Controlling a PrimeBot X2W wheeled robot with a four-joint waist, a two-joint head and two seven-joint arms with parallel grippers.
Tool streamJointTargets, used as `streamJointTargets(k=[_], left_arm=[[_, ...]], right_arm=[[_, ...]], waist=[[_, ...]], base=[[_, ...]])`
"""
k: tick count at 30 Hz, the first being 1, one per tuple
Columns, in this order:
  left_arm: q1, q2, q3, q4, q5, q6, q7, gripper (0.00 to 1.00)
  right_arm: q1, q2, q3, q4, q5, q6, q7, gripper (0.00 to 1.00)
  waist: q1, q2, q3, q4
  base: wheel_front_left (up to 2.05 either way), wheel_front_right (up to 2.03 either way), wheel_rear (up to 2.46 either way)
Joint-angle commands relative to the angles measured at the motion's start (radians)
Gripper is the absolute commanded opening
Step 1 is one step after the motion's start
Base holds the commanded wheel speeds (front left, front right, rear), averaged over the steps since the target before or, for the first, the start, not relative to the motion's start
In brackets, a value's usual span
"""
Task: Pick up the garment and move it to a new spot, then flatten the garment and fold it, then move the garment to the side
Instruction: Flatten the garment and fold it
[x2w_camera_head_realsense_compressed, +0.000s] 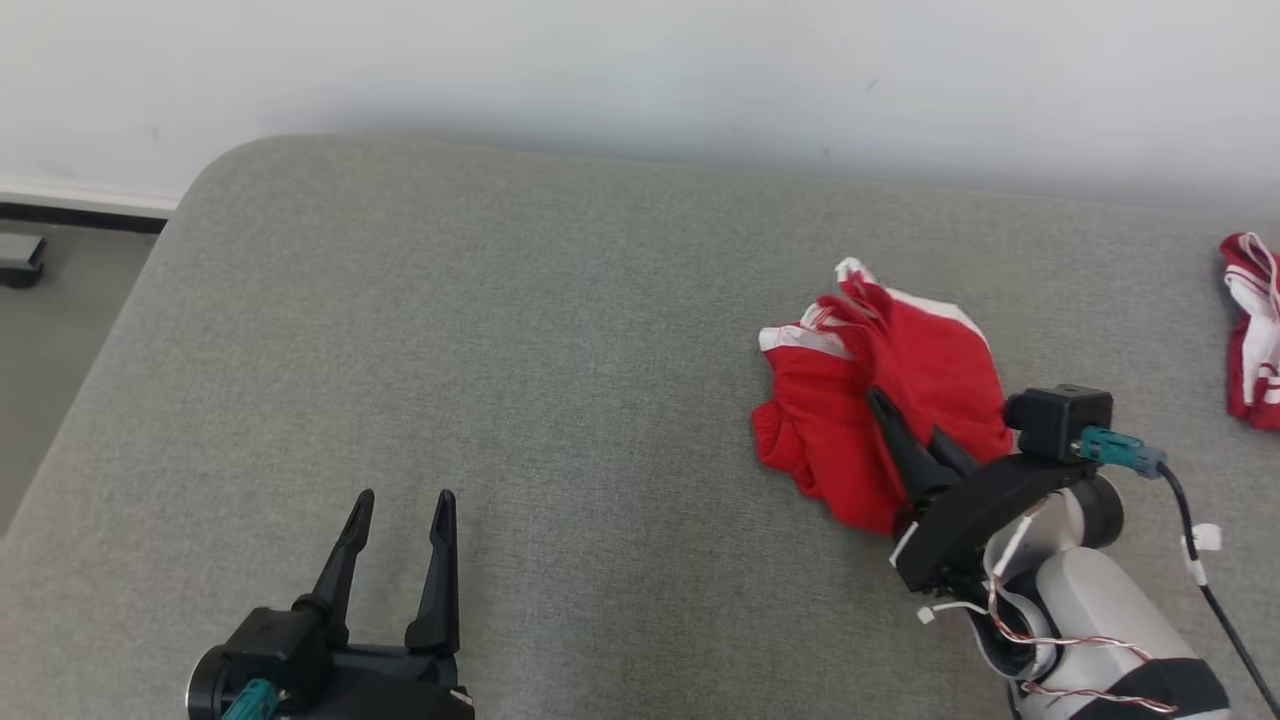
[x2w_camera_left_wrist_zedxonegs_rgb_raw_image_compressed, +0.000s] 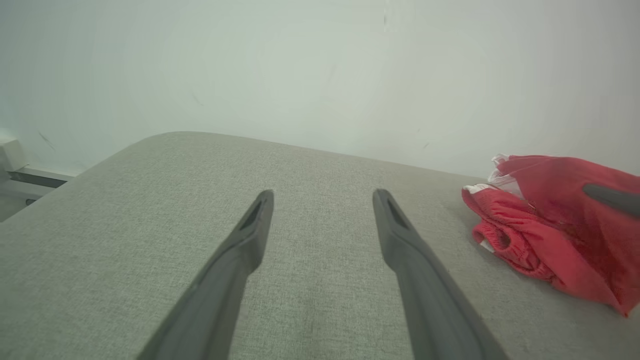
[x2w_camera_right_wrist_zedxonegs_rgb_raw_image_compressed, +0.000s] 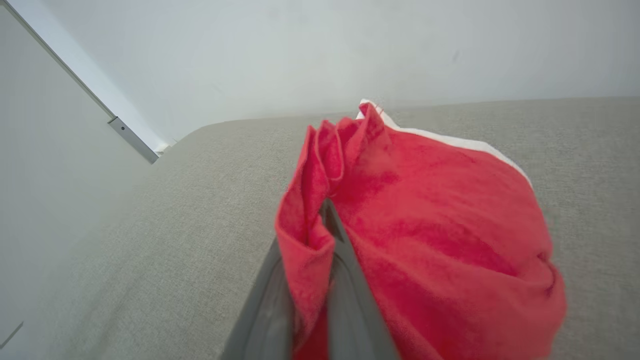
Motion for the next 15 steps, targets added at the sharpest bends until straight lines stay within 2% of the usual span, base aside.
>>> streamJointTargets(k=[1,8,15], left_arm=[[-0.011,-0.001,0.0,0.002,-0.008,0.001,-0.003,1.0],[-0.019,-0.002,-0.007,0.012,-0.021,0.001,-0.003,1.0],[-0.024,-0.002,-0.009,0.016,-0.031,0.001,-0.003,1.0]], right_arm=[[-0.011,0.013,-0.005,0.006,-0.009,-0.003,0.002,0.0],[-0.026,0.088,-0.004,0.071,-0.065,-0.003,0.011,0.0],[-0.03,0.125,0.005,0.154,-0.103,-0.003,-0.016,0.0]], waist=[[-0.0001,-0.0001,0.014,0.018],[-0.0001,-0.0001,0.025,0.054],[-0.0001,-0.0001,0.031,0.069]], base=[[0.0,0.0,0.0],[0.0,0.0,0.0],[0.0,0.0,0.0]])
